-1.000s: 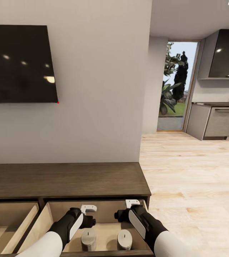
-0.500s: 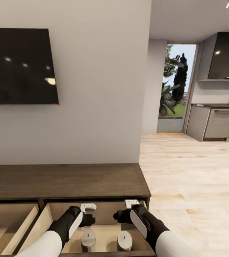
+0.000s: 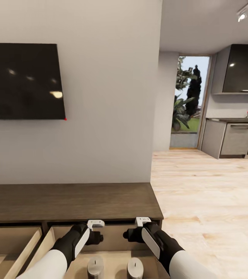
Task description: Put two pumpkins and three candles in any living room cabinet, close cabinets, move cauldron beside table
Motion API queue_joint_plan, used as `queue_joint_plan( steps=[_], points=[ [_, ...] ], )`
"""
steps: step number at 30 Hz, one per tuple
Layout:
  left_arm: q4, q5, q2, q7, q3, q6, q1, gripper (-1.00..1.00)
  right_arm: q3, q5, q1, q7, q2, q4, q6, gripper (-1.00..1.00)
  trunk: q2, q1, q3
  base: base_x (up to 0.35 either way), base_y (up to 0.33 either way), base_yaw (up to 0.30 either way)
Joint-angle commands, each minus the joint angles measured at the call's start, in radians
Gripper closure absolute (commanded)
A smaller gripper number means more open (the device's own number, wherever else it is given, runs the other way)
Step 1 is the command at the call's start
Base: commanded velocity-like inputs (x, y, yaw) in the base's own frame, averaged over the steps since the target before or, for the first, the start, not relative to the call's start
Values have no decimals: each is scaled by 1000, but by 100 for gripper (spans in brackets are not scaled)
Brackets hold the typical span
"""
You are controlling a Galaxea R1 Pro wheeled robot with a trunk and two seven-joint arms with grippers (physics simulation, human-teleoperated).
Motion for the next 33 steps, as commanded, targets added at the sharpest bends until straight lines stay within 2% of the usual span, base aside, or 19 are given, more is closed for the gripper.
queue_joint_plan(
  steps=[1, 6, 10, 33],
  points=[
    [-1, 9, 3, -4, -6, 17, 0, -100, 6, -10, -1, -9, -1, -1, 3, -100, 7, -4, 2, 0, 0, 0],
    [5, 7, 22, -93, -6, 61, 0, -100, 6, -10, -1, -9, -1, -1, 4, -100, 42, -23, 18, 0, 0, 0],
    [8, 8, 35, -120, -6, 75, 0, -100, 6, -10, -1, -9, -1, -1, 4, -100, 70, -39, 30, 0, 0, 0],
    [21, 8, 43, -127, -6, 94, 0, -100, 5, -12, -1, -9, -4, 0, 4, -100, 231, -127, 102, 0, 0, 0]
  ],
)
